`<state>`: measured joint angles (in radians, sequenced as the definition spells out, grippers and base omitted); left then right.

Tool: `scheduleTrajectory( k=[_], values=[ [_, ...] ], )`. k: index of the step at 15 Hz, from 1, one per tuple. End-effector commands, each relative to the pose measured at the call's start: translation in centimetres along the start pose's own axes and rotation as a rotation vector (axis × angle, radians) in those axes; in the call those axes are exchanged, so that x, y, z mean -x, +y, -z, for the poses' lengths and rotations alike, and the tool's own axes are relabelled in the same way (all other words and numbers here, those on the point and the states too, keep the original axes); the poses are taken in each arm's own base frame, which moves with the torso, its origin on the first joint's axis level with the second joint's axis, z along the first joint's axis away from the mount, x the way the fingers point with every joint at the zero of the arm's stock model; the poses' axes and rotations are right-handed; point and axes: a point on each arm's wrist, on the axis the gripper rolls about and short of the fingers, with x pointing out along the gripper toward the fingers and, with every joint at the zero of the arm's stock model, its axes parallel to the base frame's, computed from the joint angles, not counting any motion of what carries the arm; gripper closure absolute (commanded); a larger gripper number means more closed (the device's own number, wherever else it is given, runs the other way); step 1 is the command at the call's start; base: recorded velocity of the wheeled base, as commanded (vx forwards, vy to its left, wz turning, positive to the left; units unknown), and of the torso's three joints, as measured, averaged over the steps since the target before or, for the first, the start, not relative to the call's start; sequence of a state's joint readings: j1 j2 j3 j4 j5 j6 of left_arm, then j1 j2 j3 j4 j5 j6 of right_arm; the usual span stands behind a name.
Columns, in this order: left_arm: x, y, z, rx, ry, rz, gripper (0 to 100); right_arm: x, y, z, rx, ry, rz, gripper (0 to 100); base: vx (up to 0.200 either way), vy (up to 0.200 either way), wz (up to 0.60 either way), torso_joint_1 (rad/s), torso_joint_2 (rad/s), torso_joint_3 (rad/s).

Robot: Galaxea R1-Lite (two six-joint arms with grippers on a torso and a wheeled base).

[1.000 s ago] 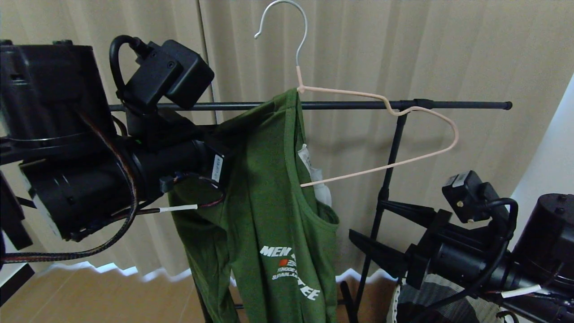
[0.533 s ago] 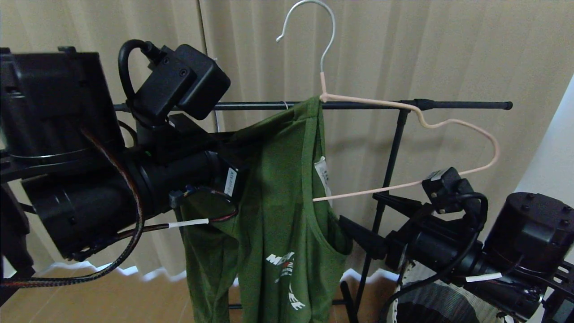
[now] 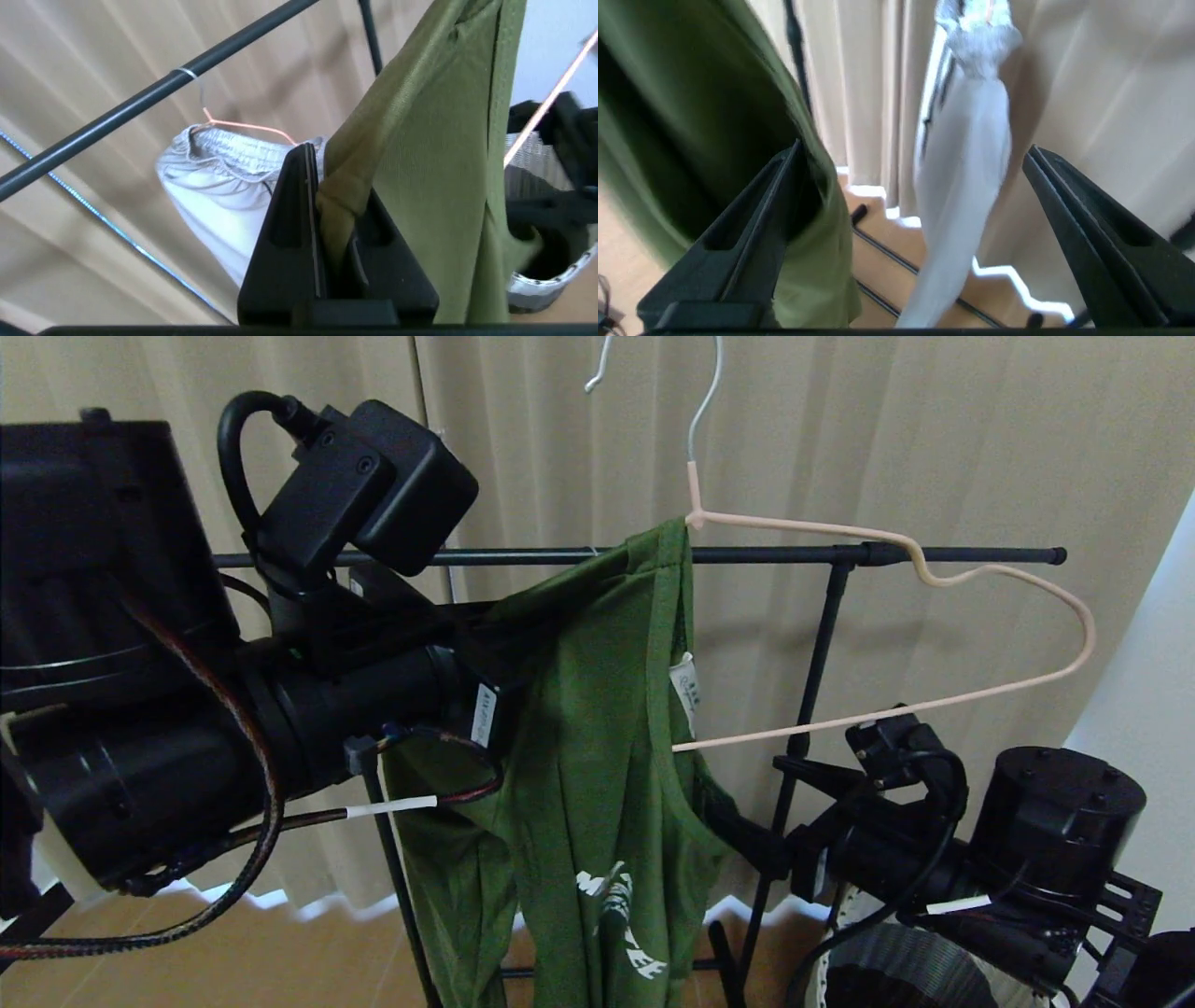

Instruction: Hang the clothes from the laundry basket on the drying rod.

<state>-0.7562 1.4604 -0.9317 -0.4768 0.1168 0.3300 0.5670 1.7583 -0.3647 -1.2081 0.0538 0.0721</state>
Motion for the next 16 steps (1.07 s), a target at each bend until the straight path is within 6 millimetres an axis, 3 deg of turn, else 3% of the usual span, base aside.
scheduleTrajectory(
  k=[1, 7, 11, 16],
  values=[
    [0.3, 0.5, -0.2, -0.002, -0.006, -0.02, 100, 0.0, -1.3, 0.3, -0.004, 0.013, 0.049, 0, 0.0, 0.0, 0.0, 0.0, 0.0, 0.0],
    [0.5, 3.9, 2.9, -0.062, 0.112, -0.152, 100, 1.3, -5.6, -0.9, 0.051, -0.036, 0.221, 0, 0.0, 0.0, 0.0, 0.0, 0.0, 0.0],
    [1.2, 3.5, 5.4, -0.132, 0.202, -0.134, 100, 1.3, -6.8, -1.9, 0.05, -0.077, 0.263, 0, 0.0, 0.0, 0.0, 0.0, 0.0, 0.0],
    [1.9, 4.7, 7.9, -0.234, 0.312, -0.172, 100, 1.9, -7.1, -3.2, 0.057, -0.135, 0.282, 0, 0.0, 0.0, 0.0, 0.0, 0.0, 0.0]
  ],
)
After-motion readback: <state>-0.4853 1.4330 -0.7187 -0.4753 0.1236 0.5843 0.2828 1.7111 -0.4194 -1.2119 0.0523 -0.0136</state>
